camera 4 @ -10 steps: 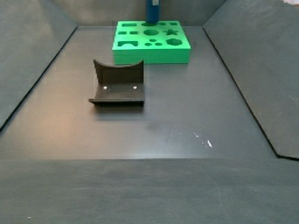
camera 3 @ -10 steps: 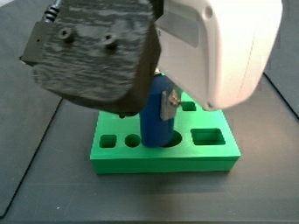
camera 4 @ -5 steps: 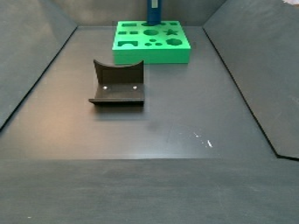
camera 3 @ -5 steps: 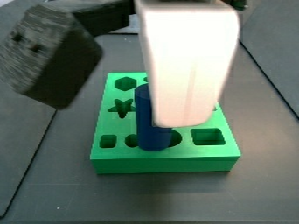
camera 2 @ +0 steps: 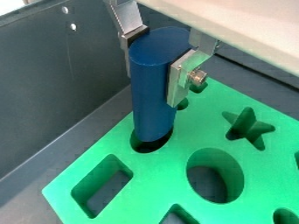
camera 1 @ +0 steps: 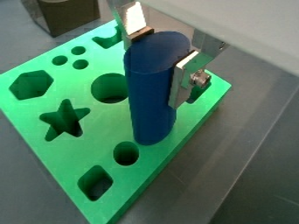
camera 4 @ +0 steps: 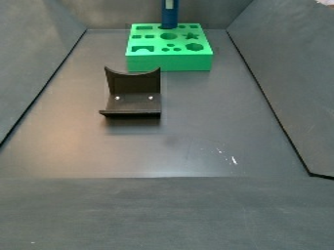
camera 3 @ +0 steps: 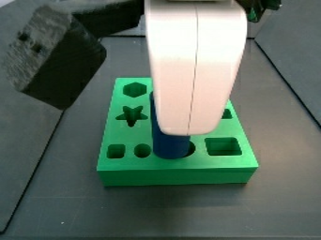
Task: Insert the oval object.
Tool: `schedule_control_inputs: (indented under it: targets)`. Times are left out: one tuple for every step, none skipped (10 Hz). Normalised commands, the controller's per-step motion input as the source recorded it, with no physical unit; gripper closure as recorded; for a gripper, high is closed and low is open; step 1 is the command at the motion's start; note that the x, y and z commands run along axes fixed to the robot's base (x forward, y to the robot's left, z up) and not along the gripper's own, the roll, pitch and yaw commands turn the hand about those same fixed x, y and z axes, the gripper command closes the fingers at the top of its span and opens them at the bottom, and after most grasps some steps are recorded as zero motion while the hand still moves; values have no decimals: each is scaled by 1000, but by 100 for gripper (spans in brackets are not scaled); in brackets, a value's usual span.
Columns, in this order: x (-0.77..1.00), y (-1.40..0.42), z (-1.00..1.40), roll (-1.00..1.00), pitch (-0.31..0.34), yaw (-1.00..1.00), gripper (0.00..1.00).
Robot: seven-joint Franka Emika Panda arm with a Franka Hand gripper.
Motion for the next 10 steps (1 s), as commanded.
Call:
schedule_control_inputs:
  targets:
    - [403,-43,-80,500,173,-200,100]
    - [263,0,-80,196,106,-154,100]
    - [197,0,-143,124,69,-143,100]
    - [426,-91,-209,30,100,-269,100]
    - [566,-91,-220,54,127,-320,100]
    - [320,0,-166,6,67,-249,100]
    - [17,0,-177,0,0,-149,100]
    - [-49,0,-231,0,-91,0,100]
    - [-163,0,-226,3,-147,0,100]
    - [-260,0,-280,60,-214,0,100]
